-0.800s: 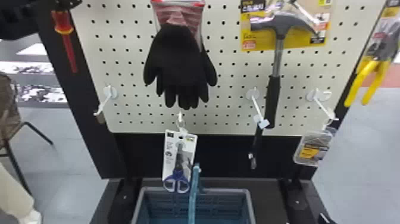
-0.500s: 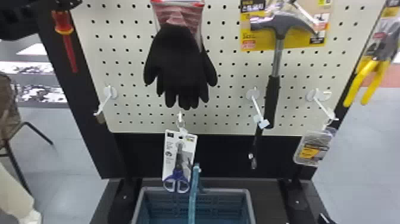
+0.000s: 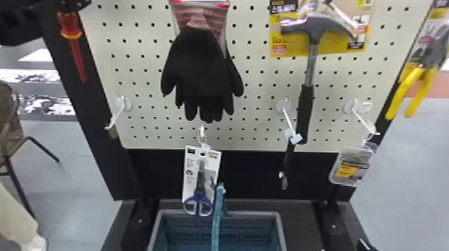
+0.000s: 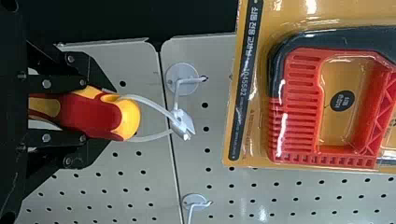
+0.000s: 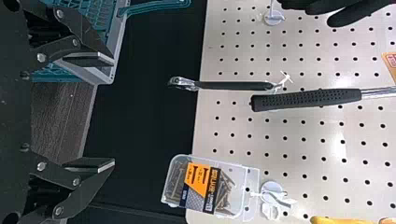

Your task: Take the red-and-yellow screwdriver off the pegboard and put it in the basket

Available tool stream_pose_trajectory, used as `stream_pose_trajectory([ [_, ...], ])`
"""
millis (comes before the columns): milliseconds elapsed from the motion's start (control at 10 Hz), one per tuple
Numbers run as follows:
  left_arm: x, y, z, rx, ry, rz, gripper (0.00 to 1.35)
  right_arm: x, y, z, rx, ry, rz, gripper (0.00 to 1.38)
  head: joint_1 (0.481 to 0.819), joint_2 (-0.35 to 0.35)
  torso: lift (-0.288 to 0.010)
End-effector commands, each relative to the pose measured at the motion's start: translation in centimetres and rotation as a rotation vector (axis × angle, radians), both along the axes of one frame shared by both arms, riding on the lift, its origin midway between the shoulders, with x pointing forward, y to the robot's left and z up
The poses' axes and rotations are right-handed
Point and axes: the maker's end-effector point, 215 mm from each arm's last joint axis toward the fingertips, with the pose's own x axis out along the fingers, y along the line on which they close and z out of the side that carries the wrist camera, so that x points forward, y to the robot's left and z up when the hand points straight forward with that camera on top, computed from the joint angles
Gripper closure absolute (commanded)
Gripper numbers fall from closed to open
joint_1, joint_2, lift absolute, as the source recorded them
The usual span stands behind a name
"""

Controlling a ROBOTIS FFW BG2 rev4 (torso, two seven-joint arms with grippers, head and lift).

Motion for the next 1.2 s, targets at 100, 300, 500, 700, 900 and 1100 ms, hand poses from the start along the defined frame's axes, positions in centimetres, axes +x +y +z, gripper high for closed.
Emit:
stream_pose_trajectory([
  [100,-0.3,-0.2,0.6,-0.003,-0.017,0.002,1.02,-0.1,-0.1,0.0,-0.002,0.002,-0.001,0.50,0.549,0.000,-0.100],
  [300,-0.8,-0.4,2.0,0.011,-0.049,0.007,1.02,-0.1,-0.1,0.0,-0.003,0.002,0.002,0.50,0.549,0.000,-0.100],
  [500,-1.0,-0.4,2.1,0.015,-0.052,0.009,1.02,-0.2,-0.1,-0.1,-0.006,0.007,0.004,0.50,0.549,0.000,-0.100],
  [700,-1.6,-0.7,2.8,0.019,-0.070,0.009,1.02,-0.2,0.0,0.0,-0.006,0.007,0.006,0.50,0.549,0.000,-0.100],
  [900,-2.1,-0.9,2.8,0.021,-0.077,0.009,1.02,-0.2,-0.1,0.0,-0.007,0.007,0.005,0.50,0.549,0.000,-0.100],
  [1100,-2.7,-0.6,2.2,0.015,-0.071,0.018,1.02,-0.3,0.0,0.1,-0.008,0.009,0.007,0.50,0.549,0.000,-0.100],
])
